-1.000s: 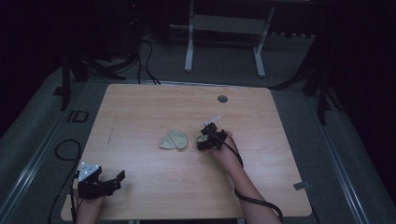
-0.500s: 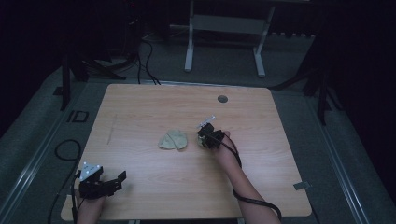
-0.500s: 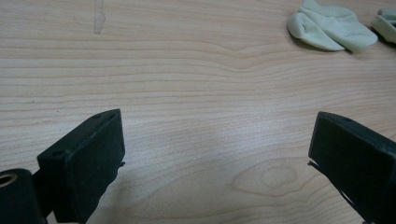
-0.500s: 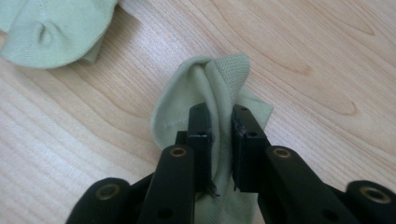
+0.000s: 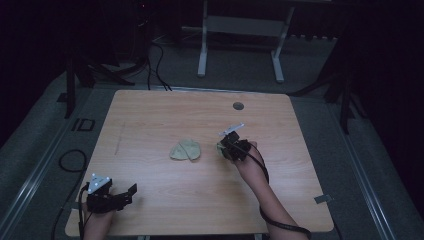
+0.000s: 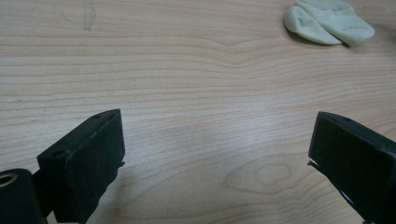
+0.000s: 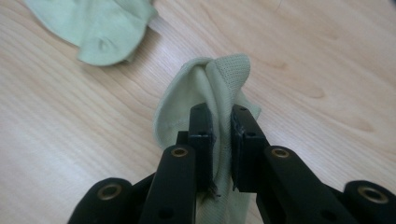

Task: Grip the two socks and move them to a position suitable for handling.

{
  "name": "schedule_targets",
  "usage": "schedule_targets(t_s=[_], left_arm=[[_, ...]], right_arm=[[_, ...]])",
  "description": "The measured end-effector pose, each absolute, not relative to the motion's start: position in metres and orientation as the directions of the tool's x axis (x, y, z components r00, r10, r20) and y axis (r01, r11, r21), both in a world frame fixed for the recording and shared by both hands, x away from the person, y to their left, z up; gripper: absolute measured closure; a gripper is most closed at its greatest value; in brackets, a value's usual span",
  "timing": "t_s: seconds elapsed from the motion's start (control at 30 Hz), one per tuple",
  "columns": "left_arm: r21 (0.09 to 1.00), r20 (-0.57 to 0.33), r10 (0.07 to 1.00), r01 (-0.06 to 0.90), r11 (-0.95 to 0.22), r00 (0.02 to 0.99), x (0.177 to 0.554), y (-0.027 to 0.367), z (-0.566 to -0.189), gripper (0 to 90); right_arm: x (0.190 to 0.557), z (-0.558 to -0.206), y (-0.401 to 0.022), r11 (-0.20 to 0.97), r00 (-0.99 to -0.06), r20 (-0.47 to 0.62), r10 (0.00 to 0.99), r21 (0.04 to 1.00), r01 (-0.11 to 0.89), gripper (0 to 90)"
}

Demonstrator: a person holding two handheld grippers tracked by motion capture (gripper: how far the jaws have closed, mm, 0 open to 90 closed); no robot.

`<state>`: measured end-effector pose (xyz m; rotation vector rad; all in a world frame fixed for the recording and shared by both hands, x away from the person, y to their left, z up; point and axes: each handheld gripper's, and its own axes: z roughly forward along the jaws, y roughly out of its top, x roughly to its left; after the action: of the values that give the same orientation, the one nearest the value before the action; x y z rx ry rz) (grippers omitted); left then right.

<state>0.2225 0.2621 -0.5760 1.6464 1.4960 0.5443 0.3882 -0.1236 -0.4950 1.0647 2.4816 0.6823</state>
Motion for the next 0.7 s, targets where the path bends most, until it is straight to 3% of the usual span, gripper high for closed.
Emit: schedule_targets(t_s=[0.43,0.7], left_arm=[[0.803,-0.194,0.958,0.596,0.031,0.211,0.222,0.258,-0.573,3.7],[0.796,-0.181,0.957,0.606,0.006,0.229,0.222,0.253,-0.574,3.7]], right_arm=[[0.329,-0.452,-0.133,0.625,-0.702,-0.173,0.691,0.631,0.46,80.7],[0.289,-0.453,-0.13,0.66,-0.73,-0.213,0.65,0.635,0.402,80.6]])
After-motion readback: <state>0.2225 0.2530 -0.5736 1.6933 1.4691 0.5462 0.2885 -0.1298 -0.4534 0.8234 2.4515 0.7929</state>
